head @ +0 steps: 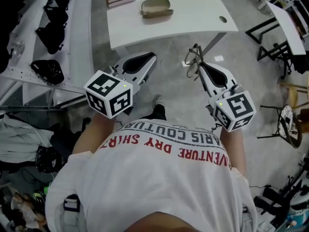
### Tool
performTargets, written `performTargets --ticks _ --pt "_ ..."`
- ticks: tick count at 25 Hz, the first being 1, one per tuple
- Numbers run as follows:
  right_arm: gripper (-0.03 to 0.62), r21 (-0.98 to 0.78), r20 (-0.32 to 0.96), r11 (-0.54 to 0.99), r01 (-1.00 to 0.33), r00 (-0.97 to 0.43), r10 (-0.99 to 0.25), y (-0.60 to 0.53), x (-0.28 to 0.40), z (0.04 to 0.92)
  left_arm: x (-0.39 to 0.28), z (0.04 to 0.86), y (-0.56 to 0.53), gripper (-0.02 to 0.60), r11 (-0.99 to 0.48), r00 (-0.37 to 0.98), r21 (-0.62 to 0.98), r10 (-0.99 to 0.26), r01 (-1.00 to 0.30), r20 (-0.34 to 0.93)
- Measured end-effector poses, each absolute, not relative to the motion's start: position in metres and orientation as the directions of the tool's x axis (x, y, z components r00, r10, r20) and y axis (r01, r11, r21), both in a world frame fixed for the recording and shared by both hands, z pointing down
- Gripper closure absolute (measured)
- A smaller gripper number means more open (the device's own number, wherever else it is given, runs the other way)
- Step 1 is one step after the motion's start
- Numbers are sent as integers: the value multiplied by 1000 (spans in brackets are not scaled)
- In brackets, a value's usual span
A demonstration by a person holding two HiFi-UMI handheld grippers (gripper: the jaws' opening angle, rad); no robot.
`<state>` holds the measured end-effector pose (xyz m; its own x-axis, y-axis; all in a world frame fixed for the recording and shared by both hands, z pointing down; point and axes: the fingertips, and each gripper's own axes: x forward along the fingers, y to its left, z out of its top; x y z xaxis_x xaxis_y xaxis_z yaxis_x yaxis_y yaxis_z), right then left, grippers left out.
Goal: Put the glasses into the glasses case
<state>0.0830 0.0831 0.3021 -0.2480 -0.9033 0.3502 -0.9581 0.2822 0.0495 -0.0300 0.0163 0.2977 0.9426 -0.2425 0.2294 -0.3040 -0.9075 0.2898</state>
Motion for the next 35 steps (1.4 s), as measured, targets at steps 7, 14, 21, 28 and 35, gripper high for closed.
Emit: performTargets --ticks 7,14,21,28,35 --pt "566 60 393 304 -951 -258 -883 -14 135 313 8 313 -89 534 -882 923 307 -285 -358 258" --pt "566 81 435 306 -948 -243 -867 -82 169 327 39 331 -153 534 -865 912 327 -291 -380 289" --pt "566 128 469 324 -937 -231 -853 -127 188 334 55 347 -185 534 -846 897 343 -302 -408 322" --pt "566 151 480 377 -914 -265 -836 -163 193 338 57 351 -205 534 -816 875 350 -352 -461 332" --pt "566 124 495 476 -871 -362 -790 -207 194 343 54 353 -230 534 -760 831 353 -437 -546 345"
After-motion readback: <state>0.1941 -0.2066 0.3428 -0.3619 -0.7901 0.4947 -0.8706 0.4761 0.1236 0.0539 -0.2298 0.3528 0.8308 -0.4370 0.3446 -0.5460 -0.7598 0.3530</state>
